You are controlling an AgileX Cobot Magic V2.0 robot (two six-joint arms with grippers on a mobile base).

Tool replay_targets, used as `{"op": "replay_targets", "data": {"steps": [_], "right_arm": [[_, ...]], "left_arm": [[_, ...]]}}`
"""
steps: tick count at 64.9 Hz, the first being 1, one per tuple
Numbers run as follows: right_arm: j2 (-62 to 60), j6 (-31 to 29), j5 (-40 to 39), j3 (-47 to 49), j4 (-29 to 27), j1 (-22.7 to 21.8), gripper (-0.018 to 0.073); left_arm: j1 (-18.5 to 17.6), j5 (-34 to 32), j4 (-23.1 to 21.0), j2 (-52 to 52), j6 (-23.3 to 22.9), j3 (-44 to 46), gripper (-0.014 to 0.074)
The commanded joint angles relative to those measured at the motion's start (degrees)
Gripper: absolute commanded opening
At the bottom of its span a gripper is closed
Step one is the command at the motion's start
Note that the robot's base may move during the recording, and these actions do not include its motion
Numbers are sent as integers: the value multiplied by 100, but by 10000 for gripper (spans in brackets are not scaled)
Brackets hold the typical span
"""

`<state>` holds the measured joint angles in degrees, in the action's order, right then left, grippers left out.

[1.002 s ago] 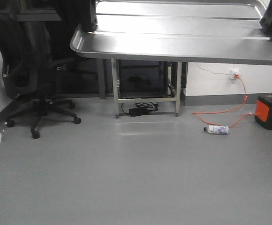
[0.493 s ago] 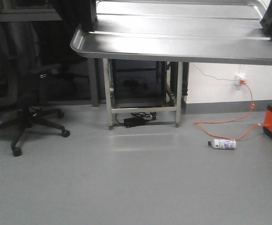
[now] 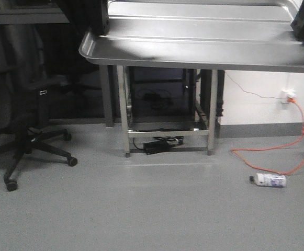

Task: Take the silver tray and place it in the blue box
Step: 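Carry the held silver tray while driving to the blue bin shelf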

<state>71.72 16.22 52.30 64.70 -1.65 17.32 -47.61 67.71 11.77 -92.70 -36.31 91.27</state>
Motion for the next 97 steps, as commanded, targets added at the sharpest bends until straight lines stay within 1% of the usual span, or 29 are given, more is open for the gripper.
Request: {"op": "replay_targets", "data": {"steps": [1, 97], "right_arm": [[-154, -89, -345, 194, 206, -36, 58], [-154, -89, -345, 194, 206, -36, 58]], "left_arm": [[-38, 78, 179, 285, 130, 115, -105], [-38, 78, 179, 285, 130, 115, -105]]}}
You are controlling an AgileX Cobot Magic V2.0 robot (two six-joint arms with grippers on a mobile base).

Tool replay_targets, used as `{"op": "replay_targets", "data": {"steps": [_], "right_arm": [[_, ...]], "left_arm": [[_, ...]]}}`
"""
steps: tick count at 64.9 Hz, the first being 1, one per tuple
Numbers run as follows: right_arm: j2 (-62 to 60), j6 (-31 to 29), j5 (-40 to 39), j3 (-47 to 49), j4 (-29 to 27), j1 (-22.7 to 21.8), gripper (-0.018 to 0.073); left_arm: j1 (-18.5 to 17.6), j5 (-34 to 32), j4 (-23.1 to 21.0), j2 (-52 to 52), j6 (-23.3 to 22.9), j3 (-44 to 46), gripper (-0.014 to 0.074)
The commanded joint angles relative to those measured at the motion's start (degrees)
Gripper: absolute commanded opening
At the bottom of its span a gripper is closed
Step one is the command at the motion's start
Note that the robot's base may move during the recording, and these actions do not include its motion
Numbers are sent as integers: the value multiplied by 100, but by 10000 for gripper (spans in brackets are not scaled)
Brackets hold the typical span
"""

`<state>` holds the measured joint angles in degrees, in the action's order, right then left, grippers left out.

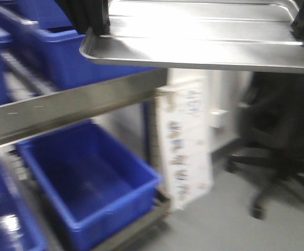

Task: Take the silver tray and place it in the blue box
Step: 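Carry the held silver tray while driving to the blue bin shelf, then position the held silver tray above the empty blue bin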

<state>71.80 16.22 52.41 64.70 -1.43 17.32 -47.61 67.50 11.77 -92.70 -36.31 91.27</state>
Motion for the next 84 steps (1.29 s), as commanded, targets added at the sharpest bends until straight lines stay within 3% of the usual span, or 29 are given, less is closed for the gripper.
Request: {"op": "replay_targets", "data": {"steps": [1, 84], "right_arm": [[-162, -89, -356, 194, 184, -36, 58], [-162, -89, -356, 194, 184, -36, 58]], "left_arm": [[-38, 99, 179, 285, 130, 115, -105], [-38, 99, 179, 285, 130, 115, -105]]}}
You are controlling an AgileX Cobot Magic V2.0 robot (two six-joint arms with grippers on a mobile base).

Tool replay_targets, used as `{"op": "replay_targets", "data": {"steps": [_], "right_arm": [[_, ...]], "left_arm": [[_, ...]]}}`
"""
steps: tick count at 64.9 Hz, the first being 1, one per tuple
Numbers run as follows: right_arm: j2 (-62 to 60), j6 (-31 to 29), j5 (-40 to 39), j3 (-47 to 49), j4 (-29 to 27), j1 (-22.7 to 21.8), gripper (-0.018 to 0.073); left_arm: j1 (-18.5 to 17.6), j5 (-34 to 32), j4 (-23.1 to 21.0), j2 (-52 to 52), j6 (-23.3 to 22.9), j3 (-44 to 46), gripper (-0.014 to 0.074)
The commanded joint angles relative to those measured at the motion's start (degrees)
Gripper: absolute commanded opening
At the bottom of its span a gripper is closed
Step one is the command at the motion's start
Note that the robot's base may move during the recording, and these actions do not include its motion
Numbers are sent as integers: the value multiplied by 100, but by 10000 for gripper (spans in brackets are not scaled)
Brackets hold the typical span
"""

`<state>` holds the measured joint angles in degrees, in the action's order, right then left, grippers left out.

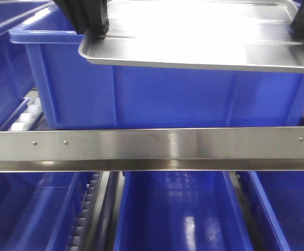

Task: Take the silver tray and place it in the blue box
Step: 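Position the held silver tray above the empty blue bin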

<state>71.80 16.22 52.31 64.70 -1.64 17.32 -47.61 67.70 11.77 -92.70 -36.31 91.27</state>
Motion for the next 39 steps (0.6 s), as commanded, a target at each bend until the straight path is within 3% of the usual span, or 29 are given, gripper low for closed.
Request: {"op": "replay_targets", "data": {"steps": [1, 39], "right_arm": [[-162, -89, -346, 194, 204, -36, 58], [-162, -89, -346, 194, 204, -36, 58]], "left_arm": [[-38, 79, 179, 285, 130, 115, -105], [-38, 79, 179, 285, 130, 115, -105]]}}
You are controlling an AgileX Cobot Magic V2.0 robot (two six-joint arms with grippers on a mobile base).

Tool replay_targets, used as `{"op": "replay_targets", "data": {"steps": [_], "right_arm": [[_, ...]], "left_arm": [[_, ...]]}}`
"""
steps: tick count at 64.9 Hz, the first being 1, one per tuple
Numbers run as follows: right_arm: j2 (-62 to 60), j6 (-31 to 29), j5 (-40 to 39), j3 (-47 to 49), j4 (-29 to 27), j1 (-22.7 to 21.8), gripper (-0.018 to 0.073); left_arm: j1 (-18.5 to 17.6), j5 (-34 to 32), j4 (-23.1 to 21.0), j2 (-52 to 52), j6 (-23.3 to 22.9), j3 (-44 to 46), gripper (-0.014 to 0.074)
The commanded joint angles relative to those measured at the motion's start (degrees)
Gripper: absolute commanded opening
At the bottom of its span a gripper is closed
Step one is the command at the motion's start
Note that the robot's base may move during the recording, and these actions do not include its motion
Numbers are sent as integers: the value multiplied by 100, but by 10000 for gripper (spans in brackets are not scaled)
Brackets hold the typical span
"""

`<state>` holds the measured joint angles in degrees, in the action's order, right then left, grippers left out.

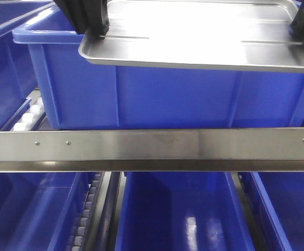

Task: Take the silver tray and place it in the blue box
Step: 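Position the held silver tray above the empty blue bin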

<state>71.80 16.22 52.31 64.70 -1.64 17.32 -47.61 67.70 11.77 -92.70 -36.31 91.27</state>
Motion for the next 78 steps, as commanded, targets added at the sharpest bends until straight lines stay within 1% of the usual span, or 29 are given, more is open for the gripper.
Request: {"op": "replay_targets", "data": {"steps": [1, 50, 59, 67, 78], "right_arm": [[-162, -89, -346, 194, 204, -36, 58], [-162, -89, -351, 194, 204, -36, 58], [-162, -89, -382, 194, 204, -36, 58], [-177, -89, -355, 194, 133, -36, 58], [-222, -89, -433, 570, 164, -36, 58]], "left_arm": [[-38, 79, 179, 285, 130, 115, -105], [-38, 68, 202, 285, 130, 115, -105], [-38, -251, 192, 285, 130, 115, -105], [-38, -396, 388, 285, 155, 115, -105], [-2, -424, 521, 285, 459, 536, -105]]}}
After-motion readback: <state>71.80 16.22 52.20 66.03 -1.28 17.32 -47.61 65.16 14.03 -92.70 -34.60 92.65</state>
